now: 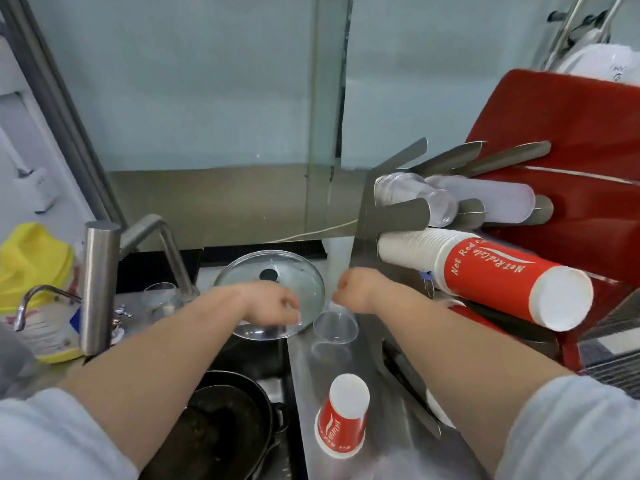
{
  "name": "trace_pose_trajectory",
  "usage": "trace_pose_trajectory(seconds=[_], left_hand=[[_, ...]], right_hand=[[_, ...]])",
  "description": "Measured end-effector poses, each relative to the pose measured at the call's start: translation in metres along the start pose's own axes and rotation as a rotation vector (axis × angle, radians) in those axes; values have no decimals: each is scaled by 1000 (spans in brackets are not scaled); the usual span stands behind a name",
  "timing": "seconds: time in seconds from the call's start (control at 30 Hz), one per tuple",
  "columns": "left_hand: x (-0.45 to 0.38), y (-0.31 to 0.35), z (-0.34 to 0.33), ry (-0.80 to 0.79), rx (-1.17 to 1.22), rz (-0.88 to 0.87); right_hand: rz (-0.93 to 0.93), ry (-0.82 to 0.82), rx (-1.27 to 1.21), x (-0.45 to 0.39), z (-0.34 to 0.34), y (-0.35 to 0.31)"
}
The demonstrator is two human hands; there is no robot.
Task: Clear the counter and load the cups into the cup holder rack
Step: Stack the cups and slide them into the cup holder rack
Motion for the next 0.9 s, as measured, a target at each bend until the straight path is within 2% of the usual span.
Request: trace_pose_trajectory(seconds=[0.13, 0.27, 0.37, 0.53, 0.67, 0.8, 0.9], left_hand=[[-50, -1, -12, 137, 225, -34], [-93, -3, -34, 216, 351, -47], [-113, -9, -52, 234, 452, -30], [-133, -18, -70, 216, 589, 0], [-140, -23, -78, 224, 667, 37], [-143, -24, -79, 230, 688, 64], [-142, -26, -81, 211, 728, 77]], right_hand=[[-81, -18, -54, -26, -32, 4], [-153, 23, -208, -49, -58, 11], [-262, 34, -342, -64, -76, 23], [-359, 31, -415, -81, -91, 39], [-407, -11, -507, -88, -105, 46], [-472, 37, -640, -91, -114, 49], [-475, 14, -700, -89, -118, 48]])
Point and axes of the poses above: each hand's wrist, its own x-axis away from the middle knuckle, its own z-axis out of the back of the hand, y = z × x, the point moved 7 cm from there along -x, towards the middle knuckle, and after that the axes turned 5 degrees about -z, right-handed, at the moved point
